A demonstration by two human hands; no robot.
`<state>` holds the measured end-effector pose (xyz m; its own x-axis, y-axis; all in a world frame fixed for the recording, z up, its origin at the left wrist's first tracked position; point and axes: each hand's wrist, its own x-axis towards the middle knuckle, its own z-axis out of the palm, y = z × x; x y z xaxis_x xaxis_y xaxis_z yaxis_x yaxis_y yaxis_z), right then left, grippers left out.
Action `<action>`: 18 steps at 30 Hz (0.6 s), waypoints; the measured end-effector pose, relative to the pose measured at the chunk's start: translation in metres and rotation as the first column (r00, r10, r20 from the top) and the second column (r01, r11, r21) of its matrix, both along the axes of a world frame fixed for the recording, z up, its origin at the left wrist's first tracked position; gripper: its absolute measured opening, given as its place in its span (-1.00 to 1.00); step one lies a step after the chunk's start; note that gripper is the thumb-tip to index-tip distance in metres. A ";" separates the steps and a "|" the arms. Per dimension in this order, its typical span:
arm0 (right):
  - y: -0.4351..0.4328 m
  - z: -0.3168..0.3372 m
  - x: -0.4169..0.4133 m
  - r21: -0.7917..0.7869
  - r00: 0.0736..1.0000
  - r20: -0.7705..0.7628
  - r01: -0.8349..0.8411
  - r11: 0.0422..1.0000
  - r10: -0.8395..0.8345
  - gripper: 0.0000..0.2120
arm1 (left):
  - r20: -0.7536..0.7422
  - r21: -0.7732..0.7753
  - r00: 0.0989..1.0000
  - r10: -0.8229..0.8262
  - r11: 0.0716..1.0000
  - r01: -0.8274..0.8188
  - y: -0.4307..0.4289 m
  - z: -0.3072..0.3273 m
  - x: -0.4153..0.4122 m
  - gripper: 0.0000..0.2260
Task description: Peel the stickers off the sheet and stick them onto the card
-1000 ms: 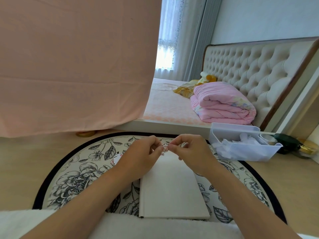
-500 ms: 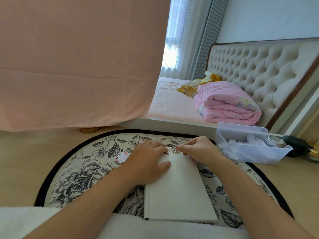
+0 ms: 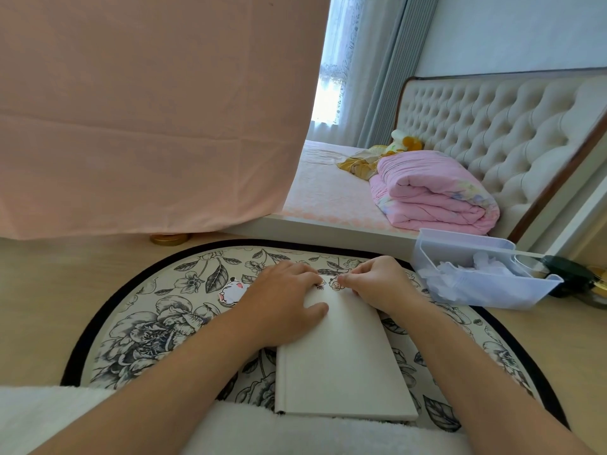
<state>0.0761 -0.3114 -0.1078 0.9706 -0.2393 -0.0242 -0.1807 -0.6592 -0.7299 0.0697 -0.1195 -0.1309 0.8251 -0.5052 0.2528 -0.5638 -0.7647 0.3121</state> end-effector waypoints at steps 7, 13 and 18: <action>0.002 -0.003 -0.002 -0.069 0.999 0.031 0.032 0.997 -0.030 -0.75 | 0.049 0.037 0.999 -0.011 0.999 0.010 0.000 0.000 -0.001 -0.57; 0.005 -0.002 -0.005 -0.156 0.997 0.072 0.017 0.988 -0.005 -0.82 | 0.125 0.100 0.979 -0.163 0.983 0.151 -0.002 0.001 -0.003 -0.52; 0.007 -0.002 -0.012 -0.305 0.990 0.140 0.051 0.951 -0.008 -0.83 | 0.030 0.102 0.983 -0.179 0.979 0.175 -0.004 0.004 -0.003 -0.58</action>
